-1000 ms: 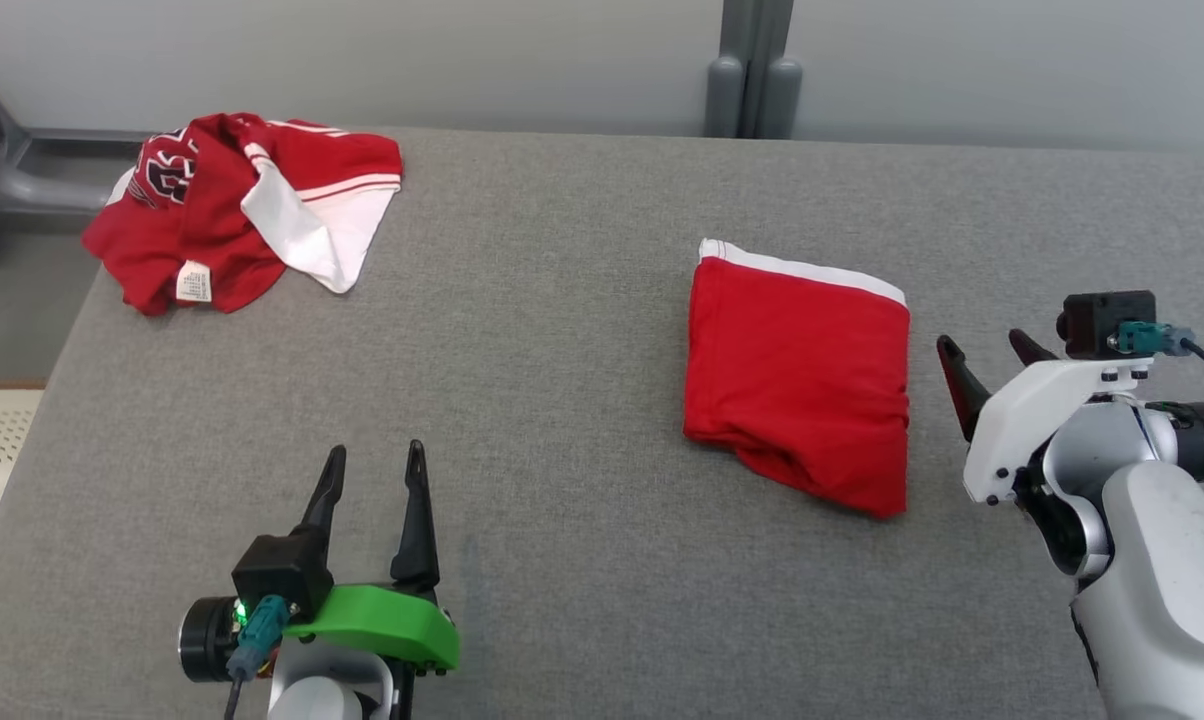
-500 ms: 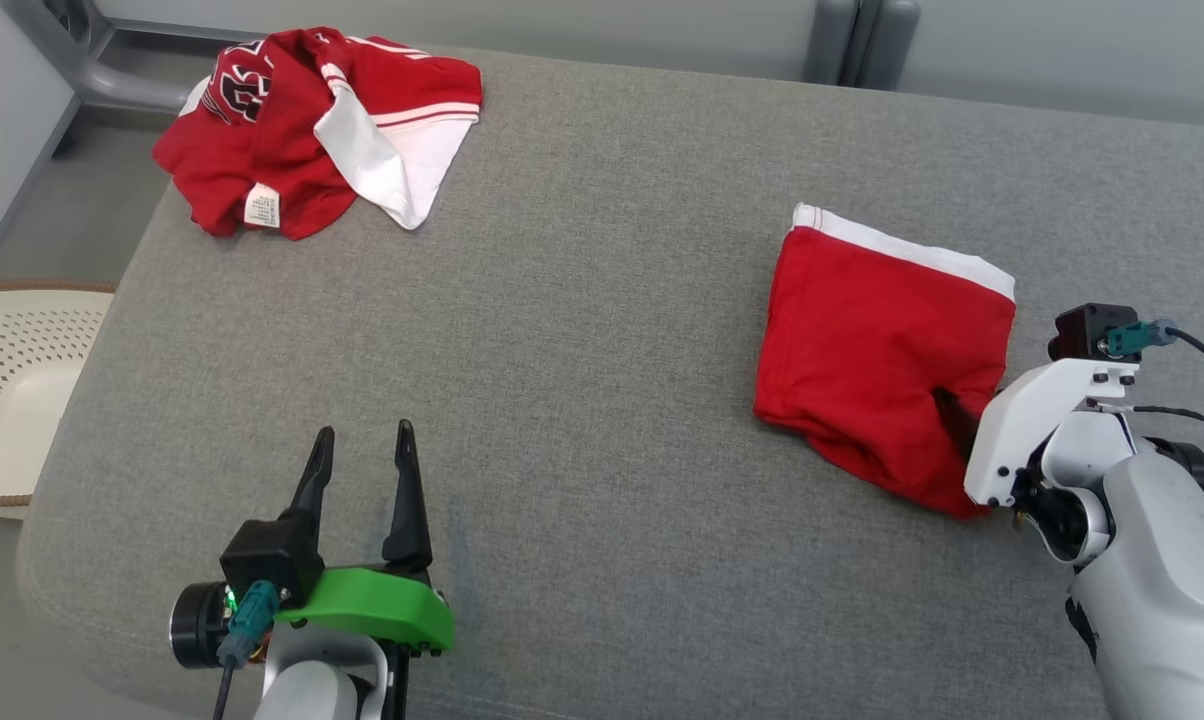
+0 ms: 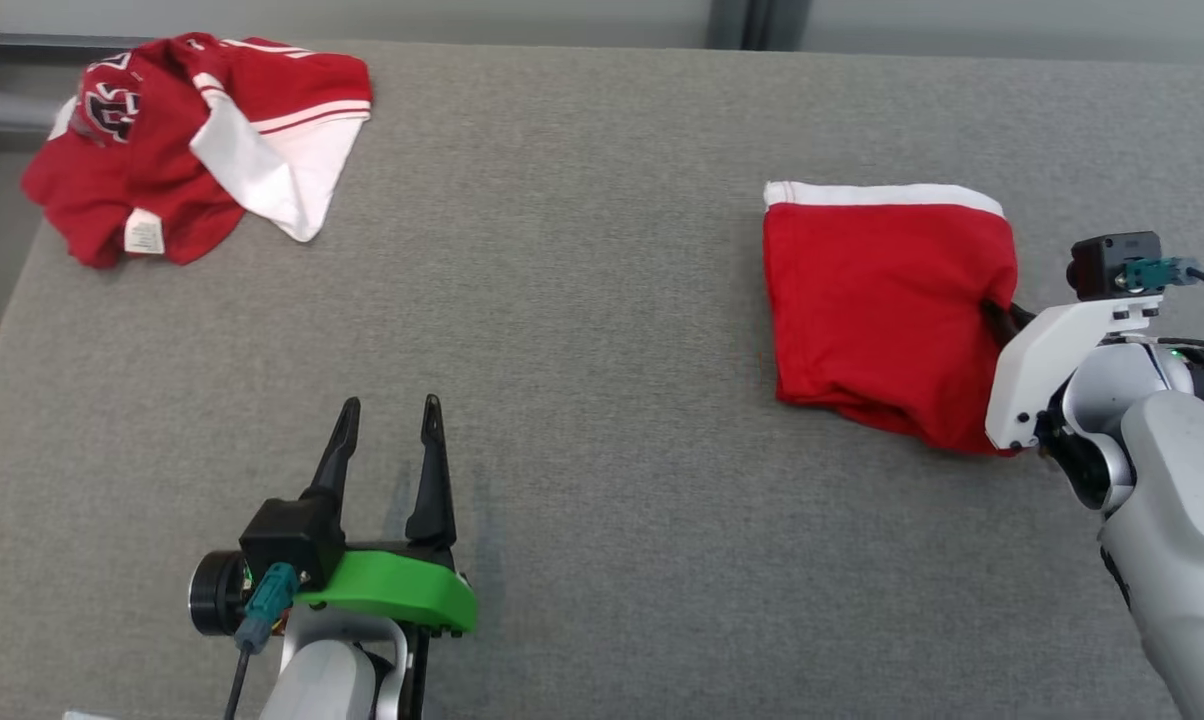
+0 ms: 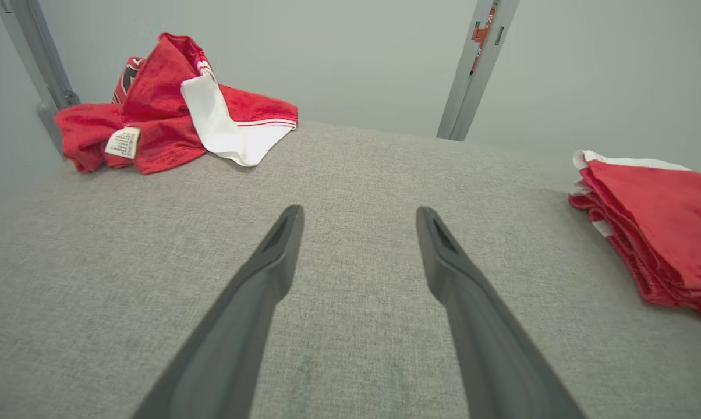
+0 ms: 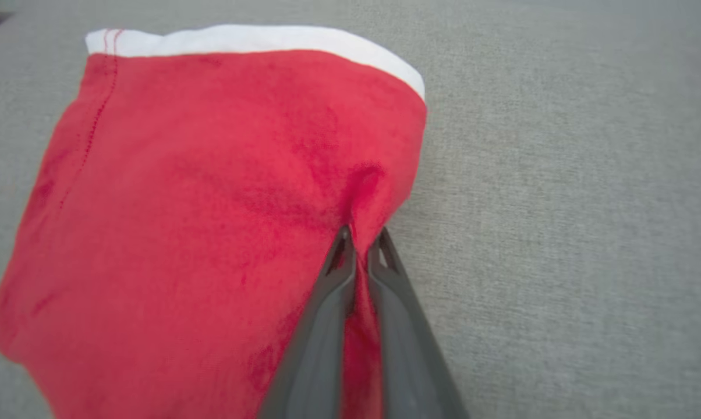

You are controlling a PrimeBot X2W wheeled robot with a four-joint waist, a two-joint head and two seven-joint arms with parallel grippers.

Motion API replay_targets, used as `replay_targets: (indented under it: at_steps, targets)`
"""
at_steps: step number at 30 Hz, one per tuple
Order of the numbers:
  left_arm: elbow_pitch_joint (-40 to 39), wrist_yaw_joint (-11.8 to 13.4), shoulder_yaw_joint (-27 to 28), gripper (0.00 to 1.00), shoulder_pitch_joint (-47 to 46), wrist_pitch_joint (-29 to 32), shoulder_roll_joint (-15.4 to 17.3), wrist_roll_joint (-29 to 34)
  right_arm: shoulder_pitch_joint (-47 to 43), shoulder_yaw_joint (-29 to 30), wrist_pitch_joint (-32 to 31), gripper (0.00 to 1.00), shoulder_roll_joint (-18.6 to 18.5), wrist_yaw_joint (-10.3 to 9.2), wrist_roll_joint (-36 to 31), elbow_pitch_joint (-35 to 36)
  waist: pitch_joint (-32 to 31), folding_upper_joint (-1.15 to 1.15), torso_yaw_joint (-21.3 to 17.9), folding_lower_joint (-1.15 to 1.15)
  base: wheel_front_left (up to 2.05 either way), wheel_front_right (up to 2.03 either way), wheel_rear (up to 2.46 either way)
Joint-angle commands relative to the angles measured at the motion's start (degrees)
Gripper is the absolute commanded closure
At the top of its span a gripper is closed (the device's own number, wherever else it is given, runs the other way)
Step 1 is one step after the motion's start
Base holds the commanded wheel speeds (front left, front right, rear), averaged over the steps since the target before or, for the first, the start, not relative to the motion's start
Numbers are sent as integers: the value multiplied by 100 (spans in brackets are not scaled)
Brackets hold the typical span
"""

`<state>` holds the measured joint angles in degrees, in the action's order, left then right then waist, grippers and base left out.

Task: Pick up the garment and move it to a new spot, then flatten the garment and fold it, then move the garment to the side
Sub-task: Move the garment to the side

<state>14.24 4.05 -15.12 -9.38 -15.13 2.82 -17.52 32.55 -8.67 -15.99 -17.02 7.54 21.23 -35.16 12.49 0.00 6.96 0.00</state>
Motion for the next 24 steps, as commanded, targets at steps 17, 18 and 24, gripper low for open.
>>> replay_targets:
  at_steps: [17, 18, 24]
  targets:
    - [-188, -132, -300, 0, -756, 128, 193, 289, 287, 477, 1223, 100, -15, -11, 110, -449, 879, 0, -2510, 0, 0, 0, 0]
    - [-202, -130, -312, 0, -742, 141, 212, 292, 319, 458, 1275, 100, 2, -11, 94, -501, 880, 0, -2514, 0, 0, 0, 0]
    - [-300, -56, -317, 0, -631, 218, 289, 287, 576, 421, 1614, 100, -91, -11, -29, -812, 894, 0, -2312, 0, 0, 0, 0]
